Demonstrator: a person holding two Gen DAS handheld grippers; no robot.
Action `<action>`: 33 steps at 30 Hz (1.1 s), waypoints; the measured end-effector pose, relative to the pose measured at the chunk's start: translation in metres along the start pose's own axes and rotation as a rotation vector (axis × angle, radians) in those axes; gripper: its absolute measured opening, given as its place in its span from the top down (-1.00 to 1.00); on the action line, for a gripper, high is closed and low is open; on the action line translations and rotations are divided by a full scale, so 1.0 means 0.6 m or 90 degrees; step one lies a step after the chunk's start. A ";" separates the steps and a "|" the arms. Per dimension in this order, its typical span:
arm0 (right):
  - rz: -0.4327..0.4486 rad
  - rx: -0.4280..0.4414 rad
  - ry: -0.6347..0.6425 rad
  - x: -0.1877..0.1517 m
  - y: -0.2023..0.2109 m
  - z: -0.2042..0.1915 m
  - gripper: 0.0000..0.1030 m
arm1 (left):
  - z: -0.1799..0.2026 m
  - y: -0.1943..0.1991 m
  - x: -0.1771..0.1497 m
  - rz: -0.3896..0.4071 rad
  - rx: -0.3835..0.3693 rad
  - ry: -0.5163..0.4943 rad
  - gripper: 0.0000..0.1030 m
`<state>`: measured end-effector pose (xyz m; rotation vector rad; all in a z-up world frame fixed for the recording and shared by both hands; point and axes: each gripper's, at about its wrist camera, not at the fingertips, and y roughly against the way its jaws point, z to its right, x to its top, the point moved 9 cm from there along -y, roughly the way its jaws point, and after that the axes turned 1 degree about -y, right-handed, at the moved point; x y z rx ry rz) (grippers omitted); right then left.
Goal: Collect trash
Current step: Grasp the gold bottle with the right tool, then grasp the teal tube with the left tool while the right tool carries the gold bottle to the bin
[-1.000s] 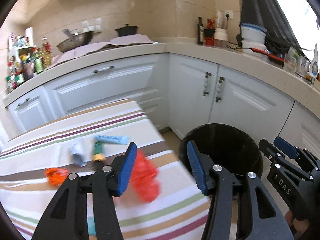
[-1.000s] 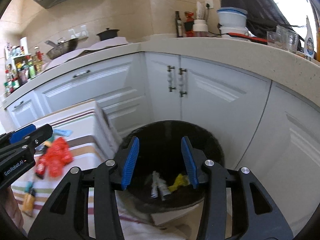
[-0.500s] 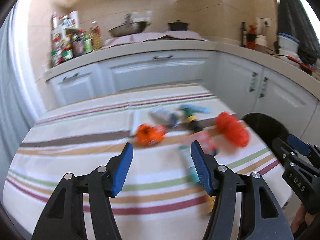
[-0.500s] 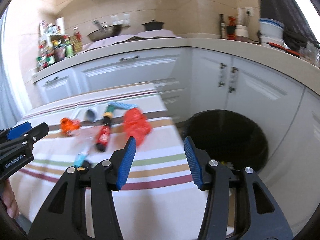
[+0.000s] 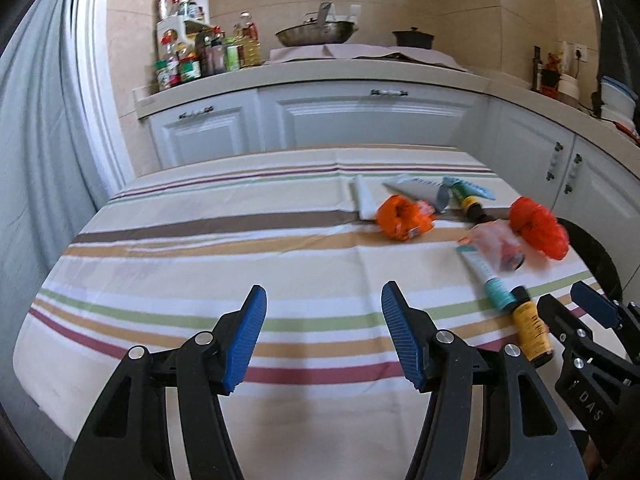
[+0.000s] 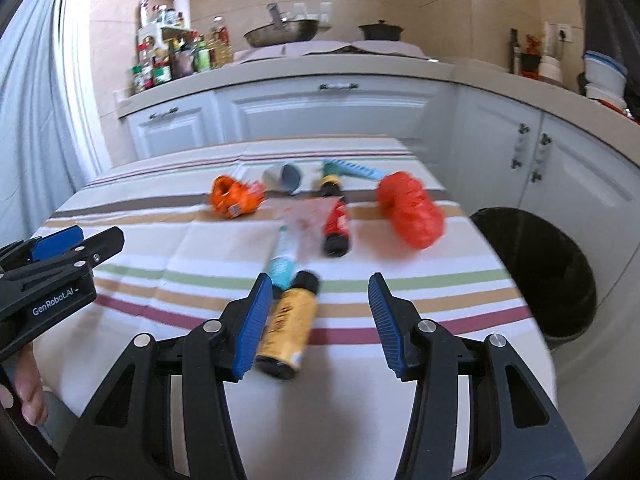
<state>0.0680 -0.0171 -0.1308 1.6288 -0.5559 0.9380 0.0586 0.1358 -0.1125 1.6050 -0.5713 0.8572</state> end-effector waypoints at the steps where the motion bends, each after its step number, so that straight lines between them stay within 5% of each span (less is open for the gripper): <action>1: -0.002 0.001 0.003 -0.003 -0.003 -0.005 0.05 | -0.006 -0.001 -0.003 -0.002 0.004 0.002 -0.14; 9: -0.028 -0.007 0.007 -0.030 -0.028 -0.009 0.07 | -0.031 -0.008 -0.015 -0.013 0.017 0.016 -0.14; 13: -0.039 -0.002 0.008 -0.037 -0.034 -0.007 0.55 | -0.028 -0.012 -0.020 -0.020 0.017 0.014 -0.14; 33: 0.014 -0.071 -0.022 -0.009 0.009 0.103 0.55 | 0.101 -0.018 -0.011 -0.029 -0.061 -0.037 -0.14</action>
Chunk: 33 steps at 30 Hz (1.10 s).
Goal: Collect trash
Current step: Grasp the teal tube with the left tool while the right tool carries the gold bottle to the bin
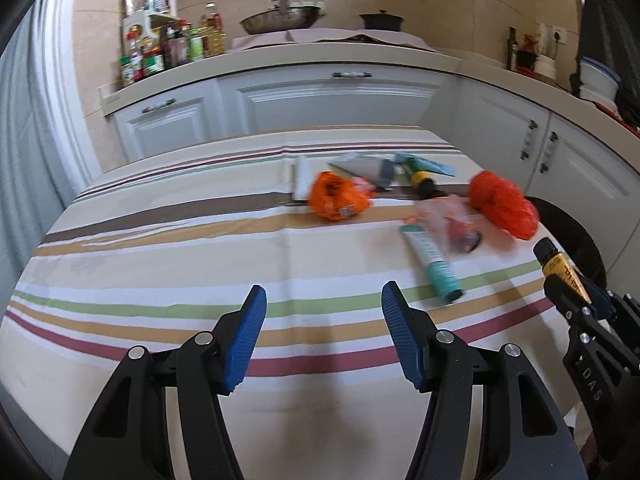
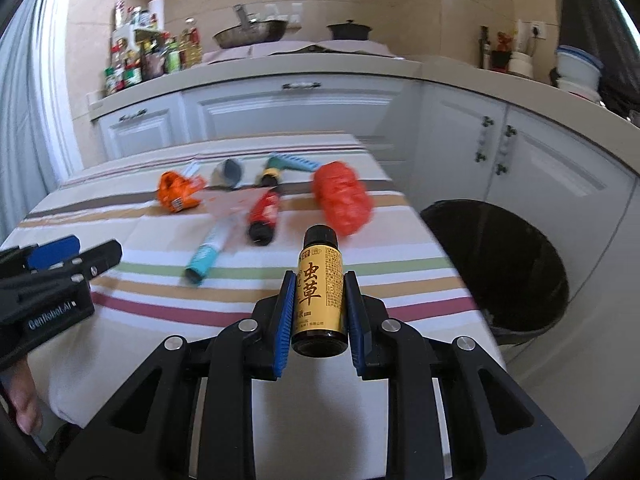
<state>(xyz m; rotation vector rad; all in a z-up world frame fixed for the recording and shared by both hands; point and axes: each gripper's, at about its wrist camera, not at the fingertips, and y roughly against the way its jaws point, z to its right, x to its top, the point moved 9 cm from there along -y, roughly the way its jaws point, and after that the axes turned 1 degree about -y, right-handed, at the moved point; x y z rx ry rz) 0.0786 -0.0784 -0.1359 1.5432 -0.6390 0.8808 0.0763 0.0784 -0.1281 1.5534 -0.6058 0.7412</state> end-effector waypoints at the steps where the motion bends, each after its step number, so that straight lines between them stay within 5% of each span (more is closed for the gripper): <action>1: 0.002 -0.005 -0.005 0.001 0.001 0.009 0.55 | 0.011 -0.002 0.002 -0.001 -0.005 -0.006 -0.14; 18: 0.012 -0.055 -0.084 0.005 -0.009 0.141 0.55 | 0.112 -0.061 0.002 -0.059 -0.037 -0.059 -0.14; 22: 0.011 -0.057 -0.091 0.004 -0.012 0.153 0.55 | 0.119 -0.068 -0.003 -0.068 -0.046 -0.064 0.30; 24: 0.011 -0.057 -0.094 0.004 -0.013 0.156 0.55 | 0.123 -0.065 -0.003 -0.064 -0.045 -0.076 0.69; 33: 0.014 -0.054 -0.094 0.008 -0.010 0.156 0.55 | 0.110 -0.052 -0.012 -0.057 -0.047 -0.079 0.82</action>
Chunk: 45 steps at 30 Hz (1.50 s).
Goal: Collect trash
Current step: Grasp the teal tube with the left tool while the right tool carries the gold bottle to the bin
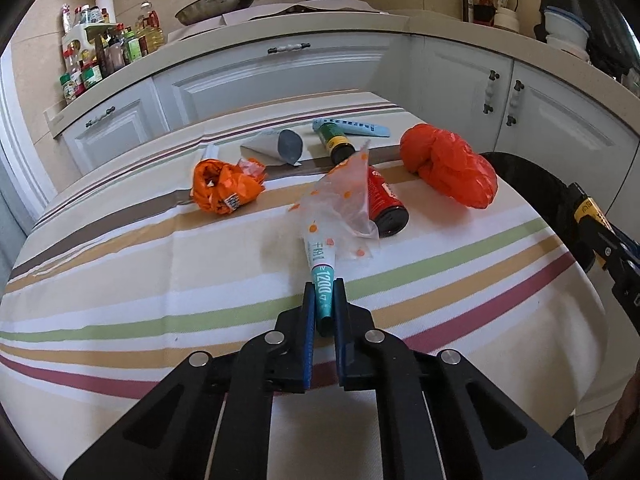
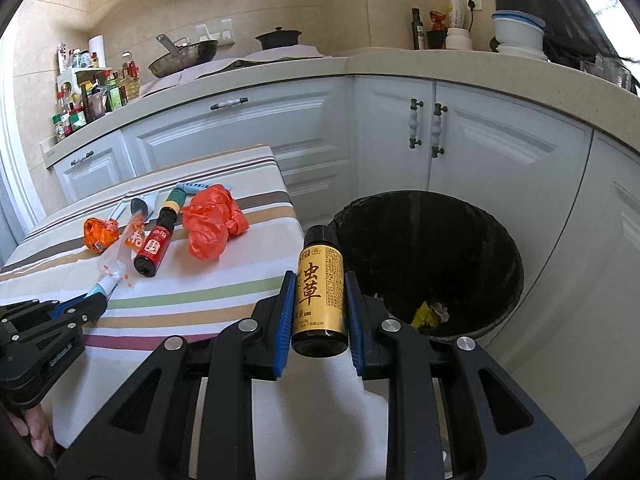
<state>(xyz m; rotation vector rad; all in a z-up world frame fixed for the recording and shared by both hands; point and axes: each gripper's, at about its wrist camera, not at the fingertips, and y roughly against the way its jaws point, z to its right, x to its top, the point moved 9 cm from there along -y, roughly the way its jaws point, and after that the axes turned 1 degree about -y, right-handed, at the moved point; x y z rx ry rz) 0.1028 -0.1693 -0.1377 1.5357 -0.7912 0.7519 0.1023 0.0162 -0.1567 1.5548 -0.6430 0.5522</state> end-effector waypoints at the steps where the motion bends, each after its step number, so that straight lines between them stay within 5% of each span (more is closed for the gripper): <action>1: 0.001 0.000 0.002 0.001 0.001 -0.001 0.55 | -0.004 0.003 -0.002 0.000 0.001 0.001 0.82; 16: 0.014 0.001 0.013 0.012 0.017 -0.016 0.55 | -0.047 0.046 0.007 0.048 0.037 0.011 0.83; 25: 0.034 -0.022 0.001 0.041 0.026 0.017 0.55 | -0.015 0.079 0.062 0.099 -0.003 0.007 0.83; 45: 0.072 -0.112 -0.044 0.111 0.008 0.172 0.55 | 0.215 0.047 0.187 0.155 -0.139 -0.080 0.83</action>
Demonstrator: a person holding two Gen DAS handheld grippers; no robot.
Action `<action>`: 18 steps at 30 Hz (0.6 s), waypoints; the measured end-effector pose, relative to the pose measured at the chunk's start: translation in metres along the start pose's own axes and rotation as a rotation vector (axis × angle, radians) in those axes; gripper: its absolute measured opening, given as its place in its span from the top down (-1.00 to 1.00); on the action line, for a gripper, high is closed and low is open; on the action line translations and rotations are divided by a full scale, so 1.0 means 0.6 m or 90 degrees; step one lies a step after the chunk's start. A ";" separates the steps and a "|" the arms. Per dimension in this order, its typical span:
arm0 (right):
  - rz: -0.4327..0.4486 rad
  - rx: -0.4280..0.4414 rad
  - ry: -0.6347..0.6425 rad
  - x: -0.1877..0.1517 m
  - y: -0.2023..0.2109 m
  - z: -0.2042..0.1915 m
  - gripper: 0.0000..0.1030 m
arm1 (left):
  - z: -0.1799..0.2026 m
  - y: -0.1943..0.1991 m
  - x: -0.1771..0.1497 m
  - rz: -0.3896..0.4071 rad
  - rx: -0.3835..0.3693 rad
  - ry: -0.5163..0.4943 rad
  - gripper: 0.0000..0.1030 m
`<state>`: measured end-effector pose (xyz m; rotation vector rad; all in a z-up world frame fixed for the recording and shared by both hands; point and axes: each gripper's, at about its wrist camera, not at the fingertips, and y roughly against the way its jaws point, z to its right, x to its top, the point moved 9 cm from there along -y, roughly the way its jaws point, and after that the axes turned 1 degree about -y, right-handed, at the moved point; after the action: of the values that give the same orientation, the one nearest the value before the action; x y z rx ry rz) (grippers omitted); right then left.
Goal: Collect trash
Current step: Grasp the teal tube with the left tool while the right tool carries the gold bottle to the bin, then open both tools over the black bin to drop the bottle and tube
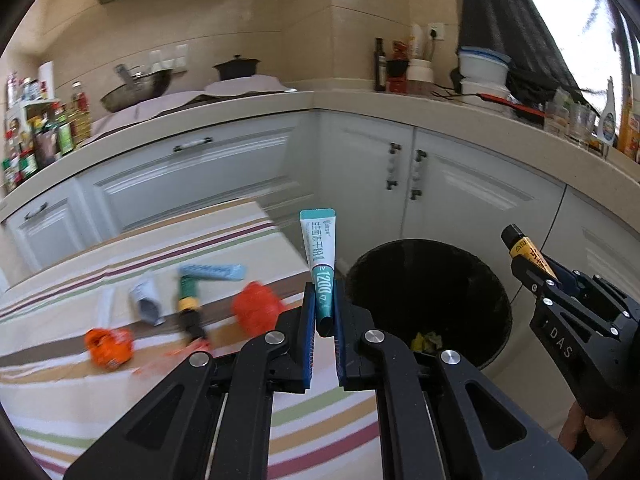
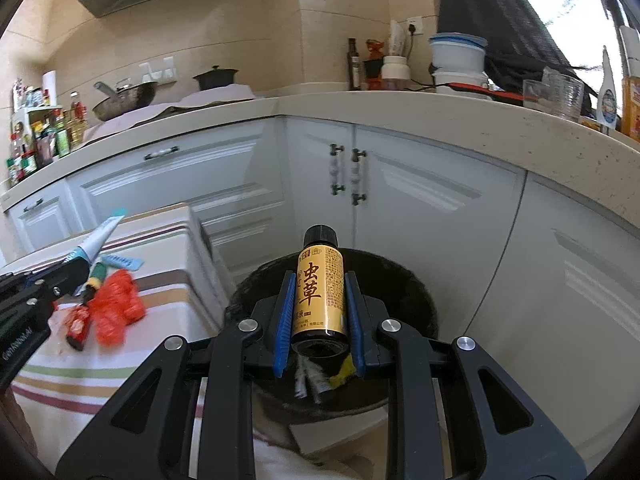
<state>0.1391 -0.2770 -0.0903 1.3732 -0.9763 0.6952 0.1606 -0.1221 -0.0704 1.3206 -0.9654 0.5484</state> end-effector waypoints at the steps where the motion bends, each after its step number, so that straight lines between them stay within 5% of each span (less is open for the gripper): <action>1: -0.001 -0.005 -0.003 0.002 -0.007 0.009 0.55 | 0.008 -0.008 0.001 -0.003 -0.007 -0.001 0.83; 16: -0.022 -0.026 -0.028 0.015 -0.100 0.079 0.55 | 0.098 -0.120 0.021 -0.034 -0.040 -0.033 0.81; 18: -0.031 -0.021 -0.034 0.014 -0.117 0.082 0.50 | 0.103 -0.132 0.022 -0.041 -0.042 -0.034 0.59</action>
<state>0.1967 -0.3344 -0.1195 1.3879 -0.9892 0.6065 0.2150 -0.2003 -0.1053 1.3075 -0.9741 0.4305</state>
